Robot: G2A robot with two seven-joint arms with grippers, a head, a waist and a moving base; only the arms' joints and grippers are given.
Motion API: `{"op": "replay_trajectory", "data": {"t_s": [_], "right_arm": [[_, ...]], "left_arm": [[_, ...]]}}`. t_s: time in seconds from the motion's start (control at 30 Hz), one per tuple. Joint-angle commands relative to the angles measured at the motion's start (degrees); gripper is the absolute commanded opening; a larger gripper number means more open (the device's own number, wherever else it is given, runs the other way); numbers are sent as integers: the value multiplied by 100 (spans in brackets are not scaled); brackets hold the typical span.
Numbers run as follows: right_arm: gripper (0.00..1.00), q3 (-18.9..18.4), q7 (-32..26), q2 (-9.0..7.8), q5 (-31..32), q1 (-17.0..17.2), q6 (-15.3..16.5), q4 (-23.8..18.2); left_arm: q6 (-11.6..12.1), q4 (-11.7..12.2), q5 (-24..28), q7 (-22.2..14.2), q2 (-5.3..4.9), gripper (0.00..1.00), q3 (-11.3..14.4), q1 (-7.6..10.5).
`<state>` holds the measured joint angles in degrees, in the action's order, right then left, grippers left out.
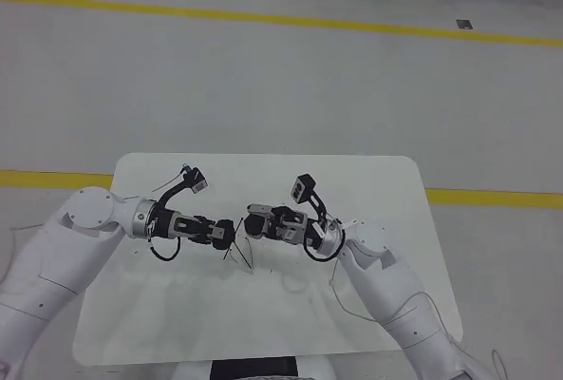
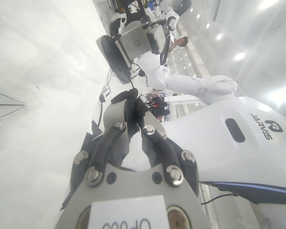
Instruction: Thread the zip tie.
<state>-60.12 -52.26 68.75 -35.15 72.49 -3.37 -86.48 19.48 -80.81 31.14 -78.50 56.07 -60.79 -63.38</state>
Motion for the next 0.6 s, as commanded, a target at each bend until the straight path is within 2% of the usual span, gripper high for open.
{"op": "replay_trajectory", "data": {"t_s": [0.0, 0.37, 0.57], "right_arm": [[31, 19, 10, 2, -1, 3, -24, 4], [24, 128, 100, 29, 22, -70, -29, 28], [14, 171, 94, 44, -6, -108, -4, 65]], "left_arm": [[0, 0, 0, 0, 0, 0, 0, 0], [0, 0, 0, 0, 0, 0, 0, 0], [0, 0, 0, 0, 0, 0, 0, 0]]}}
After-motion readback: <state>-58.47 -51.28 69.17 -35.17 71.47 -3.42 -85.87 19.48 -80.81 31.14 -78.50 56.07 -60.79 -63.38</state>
